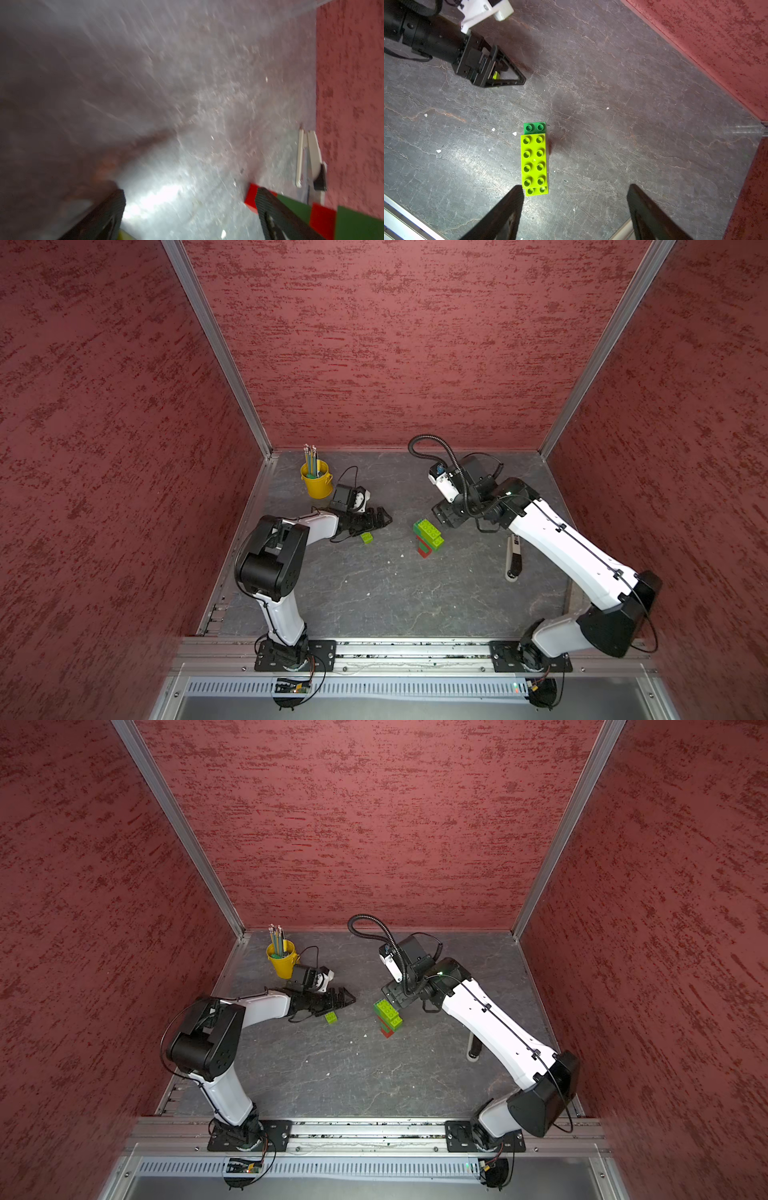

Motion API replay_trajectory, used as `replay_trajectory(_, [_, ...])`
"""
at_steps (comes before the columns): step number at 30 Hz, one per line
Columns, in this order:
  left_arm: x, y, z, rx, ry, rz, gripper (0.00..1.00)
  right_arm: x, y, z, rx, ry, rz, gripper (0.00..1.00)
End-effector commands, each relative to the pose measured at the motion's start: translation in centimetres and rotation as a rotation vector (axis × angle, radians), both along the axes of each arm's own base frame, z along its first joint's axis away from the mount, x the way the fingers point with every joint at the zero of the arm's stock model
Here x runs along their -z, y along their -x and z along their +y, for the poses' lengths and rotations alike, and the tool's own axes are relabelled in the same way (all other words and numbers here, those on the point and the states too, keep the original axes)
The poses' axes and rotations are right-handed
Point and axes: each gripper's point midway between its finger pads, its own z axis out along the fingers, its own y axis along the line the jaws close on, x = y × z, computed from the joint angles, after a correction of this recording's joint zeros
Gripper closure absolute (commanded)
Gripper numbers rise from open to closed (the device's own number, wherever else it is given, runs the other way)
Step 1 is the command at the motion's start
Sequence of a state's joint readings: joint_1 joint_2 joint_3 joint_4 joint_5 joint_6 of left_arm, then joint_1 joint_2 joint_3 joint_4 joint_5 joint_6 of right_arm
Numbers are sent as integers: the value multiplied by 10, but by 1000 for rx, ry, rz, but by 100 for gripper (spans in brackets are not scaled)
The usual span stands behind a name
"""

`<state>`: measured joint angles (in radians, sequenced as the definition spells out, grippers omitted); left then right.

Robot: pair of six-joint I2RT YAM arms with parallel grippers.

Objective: Assemble a spoon with lego
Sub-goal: Move the lego brick at the center of the board, then pick up the lego brick from the center of the board.

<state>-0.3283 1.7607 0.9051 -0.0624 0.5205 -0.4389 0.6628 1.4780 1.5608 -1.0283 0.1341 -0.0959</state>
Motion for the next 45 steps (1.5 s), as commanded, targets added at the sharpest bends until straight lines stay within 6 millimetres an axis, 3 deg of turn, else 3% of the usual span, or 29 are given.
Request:
replay_trajectory(1, [1, 41, -6, 12, 36, 74, 0, -19, -7, 11, -19, -48, -44, 21])
replay_trajectory(3, [-9, 50, 1, -9, 38, 54, 0, -23, -3, 24, -68, -51, -63, 22])
replay_trajectory(6, [-39, 44, 26, -94, 63, -15, 0, -26, 5, 48, -135, -51, -90, 22])
replay_trajectory(9, [-74, 38, 68, -215, 42, -84, 0, -25, 12, 71, -154, -71, -89, 21])
replay_trajectory(12, [-99, 41, 111, -311, 22, -127, 0, -8, 22, 99, -188, -66, -58, 21])
replay_trajectory(17, [-100, 58, 171, -475, 22, -129, 0, 31, 28, 141, -226, -90, -2, 22])
replay_trajectory(20, [-97, 66, 191, -543, 52, -124, 0, 62, 33, 164, -269, -80, 49, 22])
replay_trajectory(24, [-93, 68, 198, -577, 53, -123, 0, 103, 31, 183, -288, -59, 111, 22])
replay_trajectory(32, [-76, 73, 203, -612, 58, -113, 0, 163, 28, 204, -291, -12, 207, 24])
replay_trajectory(37, [-76, 72, 206, -618, 52, -119, 0, 181, 31, 211, -304, -10, 247, 26])
replay_trajectory(45, [-75, 73, 207, -622, 49, -119, 0, 194, 34, 219, -324, -14, 281, 32])
